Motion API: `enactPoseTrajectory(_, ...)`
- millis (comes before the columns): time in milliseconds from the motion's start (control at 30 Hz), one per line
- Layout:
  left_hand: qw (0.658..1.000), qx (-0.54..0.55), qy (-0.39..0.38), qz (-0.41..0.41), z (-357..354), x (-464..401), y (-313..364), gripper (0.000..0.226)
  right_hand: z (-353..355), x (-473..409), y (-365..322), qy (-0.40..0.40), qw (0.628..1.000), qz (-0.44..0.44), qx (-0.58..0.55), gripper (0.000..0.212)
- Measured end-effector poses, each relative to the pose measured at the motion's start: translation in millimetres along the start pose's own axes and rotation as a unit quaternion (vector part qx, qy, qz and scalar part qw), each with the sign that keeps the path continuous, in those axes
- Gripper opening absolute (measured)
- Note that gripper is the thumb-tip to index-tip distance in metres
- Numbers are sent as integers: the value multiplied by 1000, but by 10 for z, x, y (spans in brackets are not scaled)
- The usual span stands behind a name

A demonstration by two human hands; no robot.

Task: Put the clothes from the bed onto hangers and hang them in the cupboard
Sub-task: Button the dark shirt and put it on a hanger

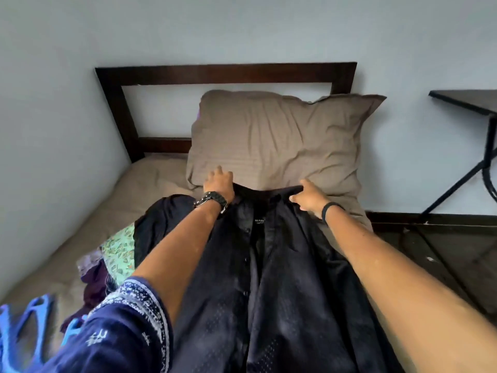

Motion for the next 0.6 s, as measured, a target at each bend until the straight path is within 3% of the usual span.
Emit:
enactPoseTrajectory(67,997,-70,-23,-4,-299,43,-24,49,-255,11,140,-42,999,-3,31,63)
enactPoseTrajectory(167,995,-92,-32,-24,-622,138,5,58,-466,51,208,-36,997,27,62,51)
enactPoseTrajectory(300,998,30,10,-55,-787,387,166,37,-717,310,185,-63,995,49,-64,23)
enactPoseTrajectory(400,985,155,15,-68,-886,745,251,24,-933,573,285,-98,989,36,-108,20)
enactPoseTrajectory(533,975,214,20,-51,-973,1241,206,17,-1150,774,600,-87,995,34,-25,13)
enactPoseTrajectory(600,971,234,33,-42,-992,1410,162,14,-1167,830,724,-73,996,40,27,19)
Point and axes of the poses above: each hand's wrist, its own x-axis away from the middle knuckle, its own z-axis out of the back of the hand, y = z × x, the point moved 6 cm from there along -x, towards the middle knuckle, and after that the axes turned 6 degrees about -z, right-handed, at the moved point
